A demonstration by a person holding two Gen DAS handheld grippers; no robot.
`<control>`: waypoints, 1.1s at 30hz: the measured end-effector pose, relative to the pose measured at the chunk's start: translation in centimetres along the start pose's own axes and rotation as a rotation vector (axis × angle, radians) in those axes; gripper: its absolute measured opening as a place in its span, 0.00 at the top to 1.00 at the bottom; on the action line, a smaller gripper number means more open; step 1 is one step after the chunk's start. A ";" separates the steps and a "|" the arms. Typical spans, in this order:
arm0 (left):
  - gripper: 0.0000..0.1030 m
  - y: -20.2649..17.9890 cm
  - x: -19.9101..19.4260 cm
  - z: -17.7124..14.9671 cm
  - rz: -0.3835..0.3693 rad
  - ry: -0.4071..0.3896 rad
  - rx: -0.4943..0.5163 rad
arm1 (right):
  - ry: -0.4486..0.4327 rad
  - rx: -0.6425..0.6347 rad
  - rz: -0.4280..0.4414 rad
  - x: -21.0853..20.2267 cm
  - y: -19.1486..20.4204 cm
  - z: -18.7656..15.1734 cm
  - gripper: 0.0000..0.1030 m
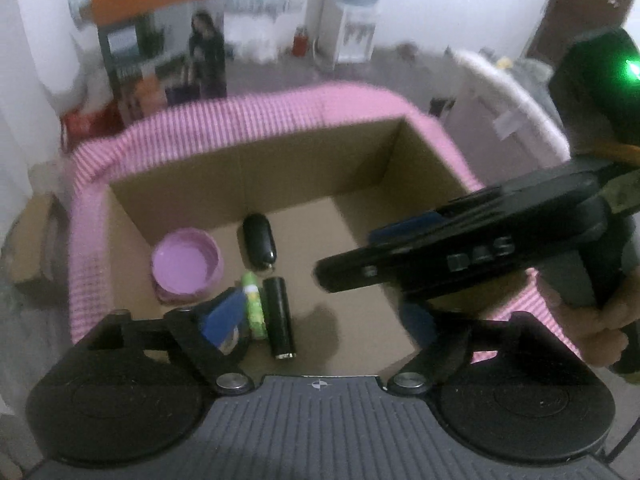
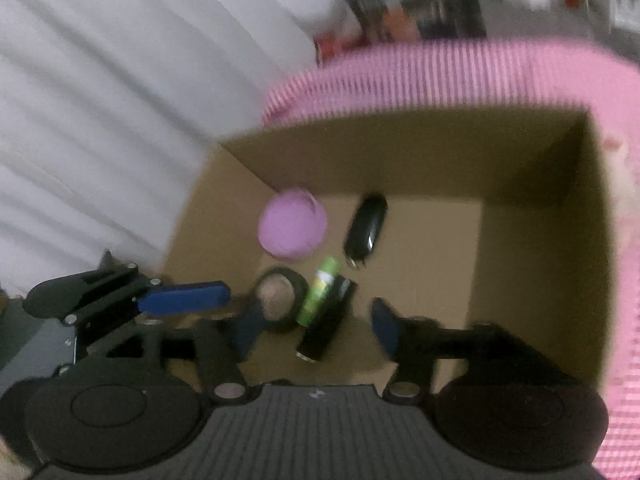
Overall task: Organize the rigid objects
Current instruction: 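Move the right gripper back to the white plastic jar, then close the right gripper around the white plastic jar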
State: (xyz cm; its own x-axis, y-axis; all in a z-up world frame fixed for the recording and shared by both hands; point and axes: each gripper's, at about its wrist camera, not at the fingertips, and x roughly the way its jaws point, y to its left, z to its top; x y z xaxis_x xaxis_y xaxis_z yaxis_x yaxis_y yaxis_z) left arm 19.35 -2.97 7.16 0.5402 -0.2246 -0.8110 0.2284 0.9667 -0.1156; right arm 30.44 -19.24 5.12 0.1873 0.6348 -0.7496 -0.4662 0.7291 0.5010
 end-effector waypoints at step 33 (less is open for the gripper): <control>0.32 2.7 -4.8 -13.7 0.204 -0.270 -0.104 | -0.260 -0.165 0.091 -1.4 12.2 -11.9 0.32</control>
State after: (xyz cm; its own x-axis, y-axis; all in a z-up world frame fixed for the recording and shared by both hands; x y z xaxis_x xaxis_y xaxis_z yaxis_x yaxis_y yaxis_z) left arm 6.29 2.39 2.93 0.7643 -0.0363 -0.6438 0.0175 0.9992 -0.0356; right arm 14.22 -14.31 7.15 0.3432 0.7550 -0.5588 -0.6213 0.6286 0.4678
